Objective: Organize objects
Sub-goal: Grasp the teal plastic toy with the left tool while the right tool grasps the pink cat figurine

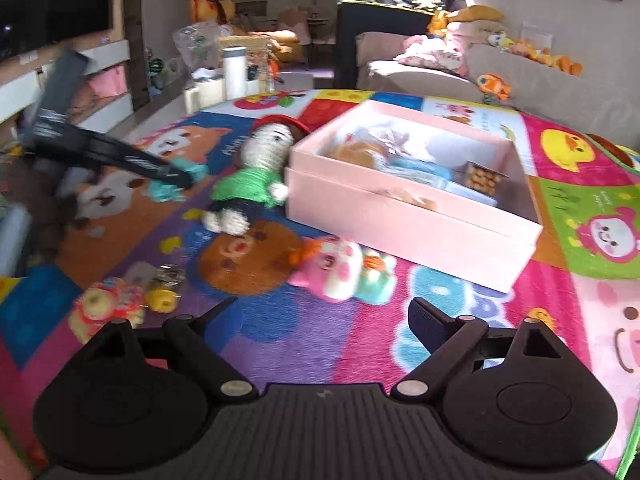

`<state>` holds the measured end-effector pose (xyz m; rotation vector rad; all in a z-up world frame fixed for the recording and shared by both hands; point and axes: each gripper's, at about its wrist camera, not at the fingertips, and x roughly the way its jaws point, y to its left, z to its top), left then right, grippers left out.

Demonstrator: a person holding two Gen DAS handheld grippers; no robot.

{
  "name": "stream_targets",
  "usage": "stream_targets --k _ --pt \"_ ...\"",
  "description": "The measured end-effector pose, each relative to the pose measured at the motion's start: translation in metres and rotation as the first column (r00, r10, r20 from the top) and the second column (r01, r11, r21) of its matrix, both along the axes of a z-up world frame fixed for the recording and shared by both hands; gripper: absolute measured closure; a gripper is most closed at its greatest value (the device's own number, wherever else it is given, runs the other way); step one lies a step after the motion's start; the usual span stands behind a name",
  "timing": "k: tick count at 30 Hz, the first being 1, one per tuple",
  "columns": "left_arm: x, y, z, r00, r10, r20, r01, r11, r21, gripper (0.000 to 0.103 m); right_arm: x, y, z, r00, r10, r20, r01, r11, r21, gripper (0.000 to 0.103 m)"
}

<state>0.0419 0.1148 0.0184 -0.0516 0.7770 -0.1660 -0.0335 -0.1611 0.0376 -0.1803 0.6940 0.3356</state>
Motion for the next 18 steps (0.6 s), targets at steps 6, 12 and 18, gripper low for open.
stream_targets --k 6,12,18 --pt "-0.06 -0.009 0.0 0.999 -0.047 -0.01 0.047 0.999 -0.001 0.089 0.031 0.004 -0.012 0.999 -0.034 0.007 0.034 0.999 0.015 0.014" --pt "-0.087 -0.008 0.001 0.999 -0.041 0.0 0.041 0.999 0.001 0.089 0.043 0.006 -0.007 0.998 -0.042 -0.041 0.044 0.998 0.05 0.037" --pt "-0.082 -0.007 0.043 0.991 -0.069 0.114 0.08 0.993 -0.091 0.089 0.008 -0.041 0.043 0.999 -0.035 -0.001 0.035 0.987 0.155 0.037"
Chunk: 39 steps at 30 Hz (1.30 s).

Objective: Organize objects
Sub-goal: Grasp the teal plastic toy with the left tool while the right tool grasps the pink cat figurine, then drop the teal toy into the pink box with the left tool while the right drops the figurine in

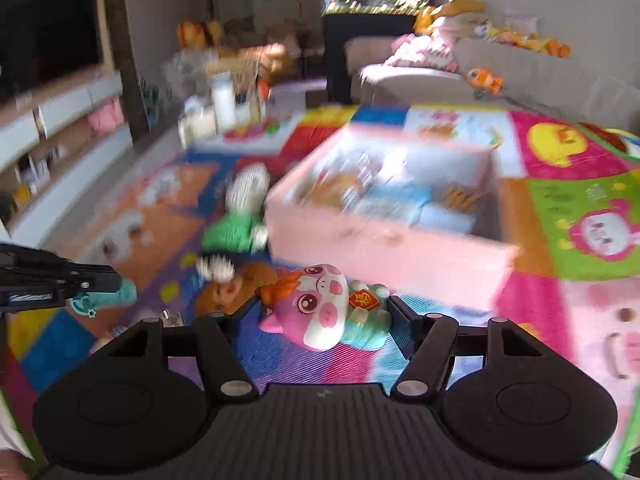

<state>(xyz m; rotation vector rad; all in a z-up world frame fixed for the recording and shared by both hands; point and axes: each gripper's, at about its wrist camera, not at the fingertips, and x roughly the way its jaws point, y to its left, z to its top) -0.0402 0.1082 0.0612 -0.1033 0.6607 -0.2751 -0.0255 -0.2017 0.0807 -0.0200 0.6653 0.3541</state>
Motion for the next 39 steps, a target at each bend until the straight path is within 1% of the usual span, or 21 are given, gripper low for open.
stream_targets --k 2,5,8,10,11,12,14,16,17,18,20,22,25,28,29,30,31,33,35,37,39 --pt "0.016 -0.01 0.027 0.997 -0.032 0.073 0.034 0.999 -0.024 0.089 -0.006 -0.025 0.024 0.998 -0.053 0.046 0.051 0.997 0.056 0.037" --pt "0.048 -0.038 0.065 0.979 -0.085 0.186 0.096 0.994 -0.05 0.09 -0.005 -0.056 0.054 0.986 -0.135 0.101 0.121 0.984 0.132 0.037" --pt "0.083 -0.077 0.095 0.952 -0.13 0.278 0.159 0.984 -0.083 0.091 -0.002 -0.068 0.068 0.968 -0.192 0.161 0.171 0.976 0.132 0.037" --pt "0.108 -0.098 0.105 0.934 -0.104 0.342 0.165 0.974 -0.153 0.091 0.004 -0.072 0.07 0.964 -0.205 0.168 0.184 0.974 0.133 0.037" --pt "0.124 -0.106 0.106 0.928 -0.081 0.363 0.166 0.964 -0.209 0.089 0.006 -0.073 0.07 0.963 -0.211 0.169 0.19 0.973 0.134 0.037" --pt "0.137 -0.112 0.103 0.931 -0.065 0.358 0.159 0.957 -0.241 0.089 0.01 -0.073 0.069 0.962 -0.217 0.169 0.196 0.972 0.132 0.037" --pt "0.16 -0.12 0.094 0.95 -0.021 0.313 0.113 0.954 -0.278 0.088 0.017 -0.074 0.064 0.959 -0.235 0.159 0.216 0.968 0.126 0.037" --pt "0.165 -0.115 0.084 0.957 0.018 0.288 0.073 0.951 -0.302 0.088 0.022 -0.075 0.059 0.955 -0.254 0.155 0.238 0.965 0.114 0.037" --pt "0.164 -0.11 0.079 0.96 0.013 0.278 0.074 0.951 -0.3 0.088 0.025 -0.077 0.056 0.954 -0.26 0.151 0.245 0.963 0.109 0.037" --pt "0.161 -0.105 0.075 0.963 -0.001 0.271 0.082 0.954 -0.287 0.088 0.028 -0.078 0.054 0.954 -0.264 0.143 0.251 0.962 0.108 0.037" --pt "0.149 -0.097 0.065 0.967 -0.029 0.254 0.09 0.968 -0.235 0.088 0.037 -0.081 0.05 0.956 -0.268 0.122 0.255 0.961 0.107 0.037" --pt "0.133 -0.085 0.054 0.971 -0.069 0.227 0.115 0.974 -0.197 0.088 0.049 -0.08 0.045 0.959 -0.268 0.097 0.258 0.961 0.104 0.037" --pt "0.108 -0.072 0.032 0.982 -0.124 0.143 0.148 0.975 -0.165 0.088 0.072 -0.072 0.04 0.965 -0.253 0.071 0.244 0.963 0.109 0.037" --pt "0.087 -0.066 0.012 0.985 -0.131 0.109 0.145 0.98 -0.138 0.088 0.1 -0.058 0.044 0.961 -0.257 0.104 0.247 0.964 0.095 0.037" --pt "0.08 -0.064 0.006 0.986 -0.133 0.1 0.145 0.981 -0.127 0.088 0.112 -0.055 0.046 0.956 -0.266 0.12 0.255 0.962 0.1 0.035" --pt "0.074 -0.064 0.003 0.988 -0.128 0.09 0.139 0.983 -0.116 0.088 0.125 -0.053 0.048 0.955 -0.27 0.124 0.258 0.96 0.109 0.027" --pt "0.07 -0.061 0.0 0.989 -0.121 0.081 0.129 0.986 -0.109 0.088 0.139 -0.051 0.049 0.956 -0.274 0.105 0.262 0.958 0.116 0.023" --pt "0.059 -0.052 -0.003 0.992 -0.105 0.065 0.111 0.989 -0.101 0.088 0.159 -0.048 0.049 0.957 -0.284 0.063 0.274 0.952 0.134 0.022" --pt "0.05 -0.043 -0.006 0.994 -0.101 0.049 0.105 0.991 -0.079 0.088 0.163 -0.043 0.047 0.964 -0.263 0.038 0.256 0.958 0.131 0.022" --pt "0.038 -0.033 -0.01 0.994 -0.107 0.031 0.108 0.993 -0.053 0.088 0.154 -0.037 0.041 0.969 -0.246 0.035 0.241 0.965 0.104 0.022" --pt "0.028 -0.024 -0.016 0.994 -0.112 -0.001 0.112 0.993 -0.049 0.088 0.142 -0.032 0.032 0.97 -0.241 0.031 0.238 0.969 0.071 0.022"
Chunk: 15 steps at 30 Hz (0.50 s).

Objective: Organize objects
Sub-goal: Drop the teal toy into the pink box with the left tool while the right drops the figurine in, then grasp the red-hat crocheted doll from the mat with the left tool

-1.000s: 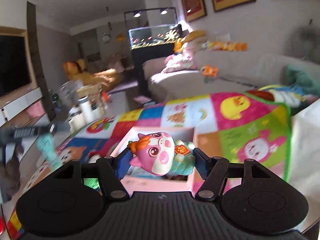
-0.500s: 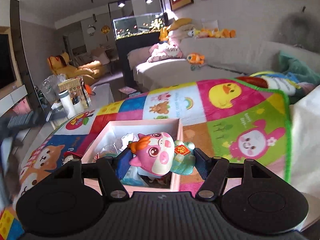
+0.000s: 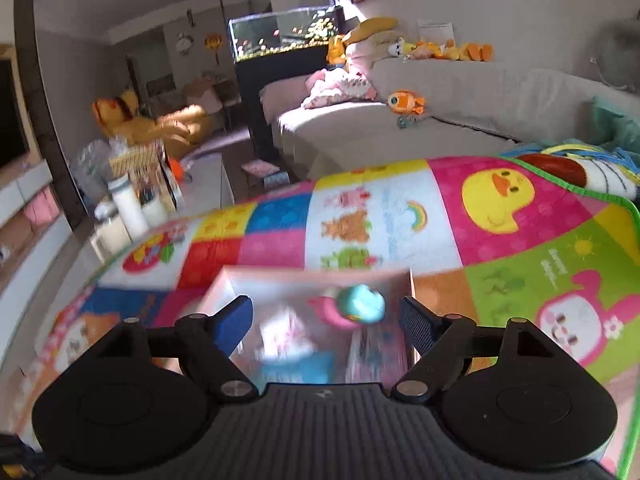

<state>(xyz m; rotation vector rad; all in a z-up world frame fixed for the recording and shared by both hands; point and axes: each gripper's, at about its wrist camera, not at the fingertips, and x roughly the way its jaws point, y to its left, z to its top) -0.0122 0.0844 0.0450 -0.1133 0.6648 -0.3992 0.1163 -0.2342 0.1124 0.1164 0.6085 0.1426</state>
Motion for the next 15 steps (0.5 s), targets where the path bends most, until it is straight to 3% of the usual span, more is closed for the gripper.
stream_targets --k 7,11,15 --pt "-0.022 0.024 -0.004 0.998 0.019 -0.061 -0.021 1.0 -0.018 0.088 -0.053 0.005 -0.027 0.998 0.045 -0.047 -0.048 0.997 -0.068 0.022" --pt "-0.037 0.022 -0.004 0.994 -0.058 -0.094 0.055 0.998 -0.029 0.088 -0.085 0.014 -0.04 0.994 0.089 -0.06 -0.096 0.989 -0.115 0.019" --pt "-0.049 0.006 -0.004 0.974 -0.171 -0.147 0.173 0.985 0.005 0.088 -0.105 0.029 -0.052 0.988 0.139 -0.066 -0.148 0.975 -0.169 0.019"
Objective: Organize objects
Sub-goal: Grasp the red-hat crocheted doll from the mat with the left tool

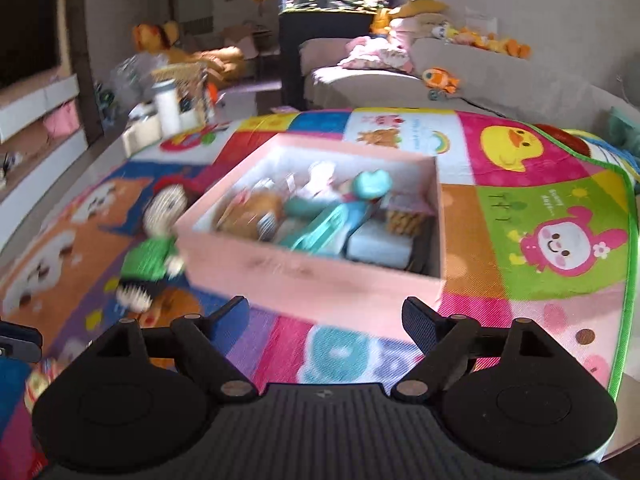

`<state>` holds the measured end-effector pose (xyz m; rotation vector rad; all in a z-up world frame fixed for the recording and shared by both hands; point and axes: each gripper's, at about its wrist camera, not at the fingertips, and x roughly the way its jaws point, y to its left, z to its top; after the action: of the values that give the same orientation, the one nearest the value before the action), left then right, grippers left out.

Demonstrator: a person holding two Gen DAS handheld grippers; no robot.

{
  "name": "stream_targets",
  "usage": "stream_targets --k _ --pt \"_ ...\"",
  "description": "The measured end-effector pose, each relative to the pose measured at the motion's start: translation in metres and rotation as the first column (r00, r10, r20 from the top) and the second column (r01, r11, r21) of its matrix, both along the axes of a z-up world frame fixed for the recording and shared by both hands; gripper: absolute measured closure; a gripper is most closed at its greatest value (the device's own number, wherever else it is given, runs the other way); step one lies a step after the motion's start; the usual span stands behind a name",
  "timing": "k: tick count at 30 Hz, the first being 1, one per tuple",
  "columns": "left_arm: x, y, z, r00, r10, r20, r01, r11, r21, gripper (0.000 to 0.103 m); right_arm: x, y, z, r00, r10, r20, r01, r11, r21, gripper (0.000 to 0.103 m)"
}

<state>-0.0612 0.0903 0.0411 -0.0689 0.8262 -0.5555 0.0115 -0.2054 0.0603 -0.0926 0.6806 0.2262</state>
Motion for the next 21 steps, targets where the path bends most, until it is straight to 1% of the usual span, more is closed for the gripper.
stream_targets --k 2,4,6,9,11,14,15,16,17,19,20,21 --pt "-0.008 -0.008 0.0 1.0 -0.028 0.002 0.028 0.999 0.043 0.087 -0.006 0.008 -0.005 1.0 0.022 0.002 -0.022 1.0 -0.015 0.019" --pt "-0.013 -0.014 -0.001 0.999 -0.032 0.011 0.031 0.996 0.083 0.087 -0.008 0.012 -0.009 0.999 0.035 -0.011 -0.035 0.999 -0.004 0.018" --pt "-0.013 -0.013 0.001 1.0 -0.009 0.021 0.008 0.996 0.086 0.087 -0.01 0.014 -0.013 0.999 0.044 -0.023 -0.044 0.999 0.011 0.018" --pt "-0.006 0.0 0.004 0.998 0.066 0.018 -0.067 0.997 0.024 0.087 -0.015 0.019 -0.013 0.998 0.059 -0.02 -0.058 0.998 0.014 0.017" --pt "0.005 0.006 0.008 0.993 0.114 0.036 -0.114 0.993 -0.019 0.087 -0.018 0.021 -0.014 0.997 0.069 -0.019 -0.068 0.998 0.018 0.016" --pt "0.035 0.007 0.015 0.977 0.191 0.099 -0.181 0.978 -0.102 0.087 -0.02 0.025 -0.017 0.996 0.086 -0.028 -0.086 0.996 0.029 0.013" --pt "0.05 0.006 0.015 0.971 0.217 0.104 -0.203 0.971 -0.127 0.087 -0.019 0.028 -0.019 0.995 0.089 -0.034 -0.088 0.996 0.027 0.013" --pt "0.065 0.004 0.015 0.967 0.237 0.093 -0.223 0.964 -0.146 0.087 -0.019 0.032 -0.022 0.995 0.089 -0.042 -0.088 0.996 0.024 0.013" --pt "0.083 0.002 0.013 0.965 0.254 0.064 -0.241 0.957 -0.163 0.087 -0.019 0.035 -0.024 0.995 0.087 -0.047 -0.086 0.996 0.019 0.013" --pt "0.112 -0.005 0.008 0.968 0.252 0.001 -0.247 0.95 -0.193 0.087 -0.024 0.041 -0.026 0.994 0.096 -0.049 -0.096 0.995 0.01 0.013" --pt "0.128 -0.011 0.004 0.972 0.233 -0.029 -0.234 0.954 -0.19 0.087 -0.029 0.043 -0.026 0.993 0.11 -0.048 -0.109 0.994 0.007 0.013" --pt "0.138 -0.017 0.001 0.972 0.23 -0.046 -0.235 0.958 -0.162 0.088 -0.033 0.044 -0.026 0.991 0.126 -0.048 -0.126 0.992 0.004 0.013"
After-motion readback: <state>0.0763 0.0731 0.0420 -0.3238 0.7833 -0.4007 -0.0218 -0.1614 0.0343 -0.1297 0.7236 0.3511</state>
